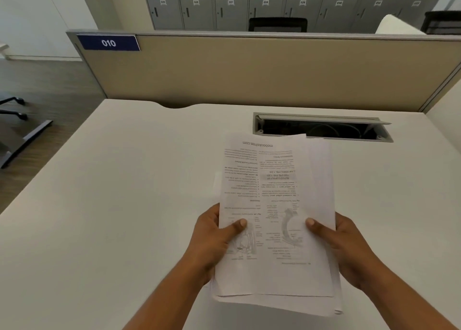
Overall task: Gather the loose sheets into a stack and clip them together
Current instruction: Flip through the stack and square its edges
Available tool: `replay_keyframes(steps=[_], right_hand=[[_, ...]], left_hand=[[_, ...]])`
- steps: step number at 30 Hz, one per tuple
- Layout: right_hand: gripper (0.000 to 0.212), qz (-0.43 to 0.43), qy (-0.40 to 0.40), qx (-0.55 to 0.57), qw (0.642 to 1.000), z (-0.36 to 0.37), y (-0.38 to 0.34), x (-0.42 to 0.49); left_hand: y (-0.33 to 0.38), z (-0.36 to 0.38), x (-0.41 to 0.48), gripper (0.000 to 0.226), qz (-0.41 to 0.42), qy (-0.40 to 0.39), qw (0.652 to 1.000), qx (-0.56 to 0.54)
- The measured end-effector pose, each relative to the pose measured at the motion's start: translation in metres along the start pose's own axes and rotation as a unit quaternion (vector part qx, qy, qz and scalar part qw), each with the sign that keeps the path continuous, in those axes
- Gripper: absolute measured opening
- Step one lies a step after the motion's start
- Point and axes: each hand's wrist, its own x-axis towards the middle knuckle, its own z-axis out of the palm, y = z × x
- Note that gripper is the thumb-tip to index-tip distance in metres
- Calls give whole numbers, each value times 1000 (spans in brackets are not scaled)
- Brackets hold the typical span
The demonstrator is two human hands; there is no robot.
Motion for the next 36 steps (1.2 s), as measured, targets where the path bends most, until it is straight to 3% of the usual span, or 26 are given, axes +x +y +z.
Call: replay_keyframes(steps=[3,5,6,8,10,14,21,25,30,36], right_hand=[[23,13,42,34,998,-12,7,-5],[21,15,71,60,996,-23,12,-9],[20,16,81,69,994,-29,13,-12],[17,19,91,82,992,-37,14,-18],[18,20,94,93,991,-44,15,-23],[21,22,93,100,990,-53,21,-28],[20,26,100,101,990,-59,27,-32],[20,30,102,91,990,-61,27,-34],[19,37,115,86,989,-65,29,-35],[20,36,119,78,989,-63,31,-32]], left_hand=[[-6,-4,10,18,-2,35,998,60],[-18,-11,22,39,-11,69,984,166],[-27,-16,29,46,-6,92,962,256],[-45,-23,39,56,-2,140,882,451],[-58,-24,44,68,-20,165,816,554],[-73,-18,50,88,-46,183,771,609],[-66,-32,57,68,-62,184,879,436],[-70,-56,57,27,-56,197,888,412],[-65,-91,40,31,1,250,915,317],[-22,-115,4,17,91,320,936,115]])
